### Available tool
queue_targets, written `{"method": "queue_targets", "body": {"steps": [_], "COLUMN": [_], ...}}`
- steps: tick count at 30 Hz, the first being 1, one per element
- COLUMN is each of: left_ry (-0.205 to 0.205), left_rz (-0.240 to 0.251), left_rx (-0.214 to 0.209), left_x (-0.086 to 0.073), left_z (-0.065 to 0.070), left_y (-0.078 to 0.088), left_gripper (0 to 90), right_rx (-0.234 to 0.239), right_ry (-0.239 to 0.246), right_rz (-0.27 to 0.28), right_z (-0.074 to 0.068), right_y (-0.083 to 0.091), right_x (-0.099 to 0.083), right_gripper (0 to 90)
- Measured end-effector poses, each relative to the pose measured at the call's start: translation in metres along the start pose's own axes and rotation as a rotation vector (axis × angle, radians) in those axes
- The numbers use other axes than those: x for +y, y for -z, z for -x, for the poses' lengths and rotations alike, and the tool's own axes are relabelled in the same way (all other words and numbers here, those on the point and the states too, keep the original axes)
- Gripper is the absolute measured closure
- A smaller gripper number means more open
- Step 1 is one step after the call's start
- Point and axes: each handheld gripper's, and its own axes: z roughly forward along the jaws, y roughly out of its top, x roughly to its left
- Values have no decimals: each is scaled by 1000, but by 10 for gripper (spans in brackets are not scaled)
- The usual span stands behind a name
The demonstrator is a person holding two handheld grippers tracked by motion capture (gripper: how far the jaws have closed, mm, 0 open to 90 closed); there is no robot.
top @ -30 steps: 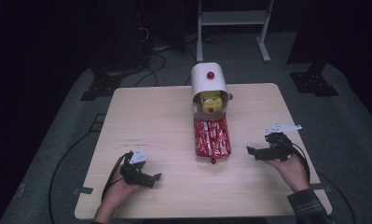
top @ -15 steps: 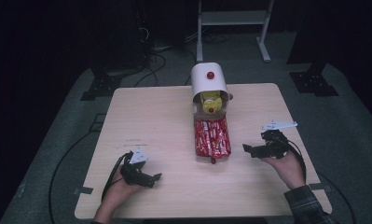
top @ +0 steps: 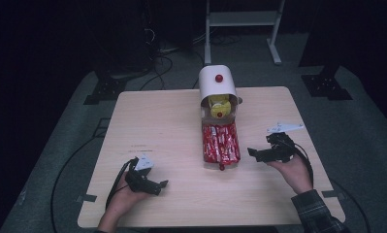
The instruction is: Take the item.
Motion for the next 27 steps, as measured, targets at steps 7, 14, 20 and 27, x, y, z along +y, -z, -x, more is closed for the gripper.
{"method": "queue_targets", "body": {"steps": [7, 14, 20, 27], "left_ry": [0, 0, 0, 3], "left_rz": [0, 0, 0, 3], "left_rx": [0, 0, 0, 0], "left_x": [0, 0, 0, 0], "left_z": [0, 0, 0, 0], "left_y": [0, 0, 0, 0], "left_gripper": [0, 0, 0, 0], "right_rx": [6, 16, 28, 45], "right_ry": [8, 22, 27, 22], "right_rz": [5, 8, 22, 14], "right_z": [-5, -11, -14, -17], "right_y": [-2, -5, -7, -12], "right_x": [6, 13, 17, 19], "right_gripper": [75, 78, 125, 141]}}
